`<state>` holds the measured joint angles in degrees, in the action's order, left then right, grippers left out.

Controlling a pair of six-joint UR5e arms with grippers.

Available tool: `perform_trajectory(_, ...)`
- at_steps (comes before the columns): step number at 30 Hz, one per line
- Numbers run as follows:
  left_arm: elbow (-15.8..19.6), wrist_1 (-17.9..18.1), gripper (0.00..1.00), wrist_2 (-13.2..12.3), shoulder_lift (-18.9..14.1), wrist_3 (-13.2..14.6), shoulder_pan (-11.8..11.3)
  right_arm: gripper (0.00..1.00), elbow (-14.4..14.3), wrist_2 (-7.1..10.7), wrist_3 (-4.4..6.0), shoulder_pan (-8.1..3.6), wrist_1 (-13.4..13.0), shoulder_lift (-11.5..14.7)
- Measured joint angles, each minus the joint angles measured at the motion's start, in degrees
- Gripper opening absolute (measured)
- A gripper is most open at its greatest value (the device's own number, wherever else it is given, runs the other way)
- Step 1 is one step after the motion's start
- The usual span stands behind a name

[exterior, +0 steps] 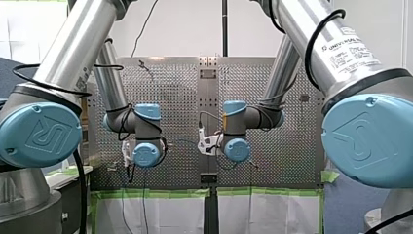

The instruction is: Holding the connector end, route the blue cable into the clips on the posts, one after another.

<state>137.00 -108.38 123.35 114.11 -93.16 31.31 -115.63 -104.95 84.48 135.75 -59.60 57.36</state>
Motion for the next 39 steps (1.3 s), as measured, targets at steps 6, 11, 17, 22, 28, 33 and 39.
perform_trajectory(6,0.00,0.06,0.00,-0.13,0.00,0.05,-0.05,0.00,0.00,0.01,0.00,-0.05,0.05,-0.05)
perform_trajectory(11,0.00,0.09,0.00,-0.17,0.00,0.08,-0.08,0.00,0.00,0.00,0.00,-0.38,1.50,-1.97)
perform_trajectory(17,0.00,0.09,0.00,-0.18,0.00,0.08,-0.09,0.00,0.00,0.00,0.00,-0.43,1.98,-3.98)
perform_trajectory(22,0.00,0.09,0.00,-0.18,0.00,0.09,-0.09,0.00,0.00,0.00,0.00,-0.44,2.02,-4.19)
perform_trajectory(28,0.00,0.09,0.00,-0.18,0.00,0.09,-0.09,0.00,0.00,0.00,0.00,-0.44,2.02,-4.21)
perform_trajectory(33,0.15,-1.32,0.00,0.53,1.39,-0.32,-1.13,0.00,0.32,-0.17,-0.17,-0.57,2.76,-4.94)
perform_trajectory(39,0.16,-3.07,0.00,0.77,4.83,-0.43,-1.63,0.00,0.50,-0.26,-0.25,-0.60,5.39,-5.73)
